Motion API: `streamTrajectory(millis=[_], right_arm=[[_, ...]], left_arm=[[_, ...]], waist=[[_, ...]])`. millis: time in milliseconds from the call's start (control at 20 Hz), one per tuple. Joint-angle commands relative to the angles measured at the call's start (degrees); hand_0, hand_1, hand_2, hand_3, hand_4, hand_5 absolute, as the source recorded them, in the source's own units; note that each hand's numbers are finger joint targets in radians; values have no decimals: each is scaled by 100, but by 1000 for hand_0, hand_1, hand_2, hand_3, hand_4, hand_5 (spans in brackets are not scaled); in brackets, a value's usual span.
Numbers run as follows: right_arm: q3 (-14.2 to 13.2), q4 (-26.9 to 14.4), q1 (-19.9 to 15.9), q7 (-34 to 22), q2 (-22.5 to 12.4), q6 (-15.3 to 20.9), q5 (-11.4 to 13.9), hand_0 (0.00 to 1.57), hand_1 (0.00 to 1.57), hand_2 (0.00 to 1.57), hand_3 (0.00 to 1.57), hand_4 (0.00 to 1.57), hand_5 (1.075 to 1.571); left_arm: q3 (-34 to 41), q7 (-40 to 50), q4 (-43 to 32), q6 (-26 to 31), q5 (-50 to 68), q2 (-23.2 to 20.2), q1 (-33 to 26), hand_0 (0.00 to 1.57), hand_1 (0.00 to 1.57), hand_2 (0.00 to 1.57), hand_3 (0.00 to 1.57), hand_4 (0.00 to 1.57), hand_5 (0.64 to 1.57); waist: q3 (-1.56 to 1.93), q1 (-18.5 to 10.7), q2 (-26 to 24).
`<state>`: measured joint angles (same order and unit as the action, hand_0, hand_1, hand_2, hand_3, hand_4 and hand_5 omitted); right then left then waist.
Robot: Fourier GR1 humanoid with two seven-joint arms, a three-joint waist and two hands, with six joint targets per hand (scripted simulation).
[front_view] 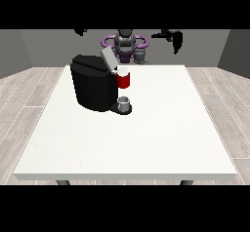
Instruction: Insert the coffee pod into the coffee machine and close the lid
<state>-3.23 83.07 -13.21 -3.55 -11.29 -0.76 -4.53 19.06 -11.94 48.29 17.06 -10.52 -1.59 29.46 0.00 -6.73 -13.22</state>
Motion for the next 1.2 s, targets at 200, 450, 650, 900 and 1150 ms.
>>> streamTrajectory(millis=[200, 450, 650, 900, 1150], right_arm=[[413, 66, -146, -103, 228, -39, 360, 0, 0, 0, 0, 0, 1571], [-315, -645, -541, 554, -77, -371, -84, 0, 0, 0, 0, 0, 1571], [-211, -919, -810, 239, 51, -345, -11, 0, 0, 0, 0, 0, 1571], [-372, -1487, -1214, 742, 14, -337, 77, 0, 0, 0, 0, 0, 1571], [-103, -1412, -1508, 195, 300, -185, 177, 0, 0, 0, 0, 0, 1571]], left_arm=[[-371, 537, 1184, -31, 408, 101, -769, 0, 0, 0, 0, 103, 1571], [-463, 403, 1821, 91, 712, 155, -1091, 0, 0, 0, 0, 0, 1571], [-665, 797, 2376, -20, 794, 149, -1367, 0, 0, 0, 0, 0, 1571], [-744, 1148, 2744, -172, 885, 16, -1059, 0, 0, 0, 0, 0, 1571], [-618, 1007, 2813, -28, 1103, -339, -1533, 0, 0, 0, 0, 0, 1571]], waist=[[1, -72, 138], [2, -386, 681], [1, -243, 820], [2, -227, 1303], [0, 6, 1169]])
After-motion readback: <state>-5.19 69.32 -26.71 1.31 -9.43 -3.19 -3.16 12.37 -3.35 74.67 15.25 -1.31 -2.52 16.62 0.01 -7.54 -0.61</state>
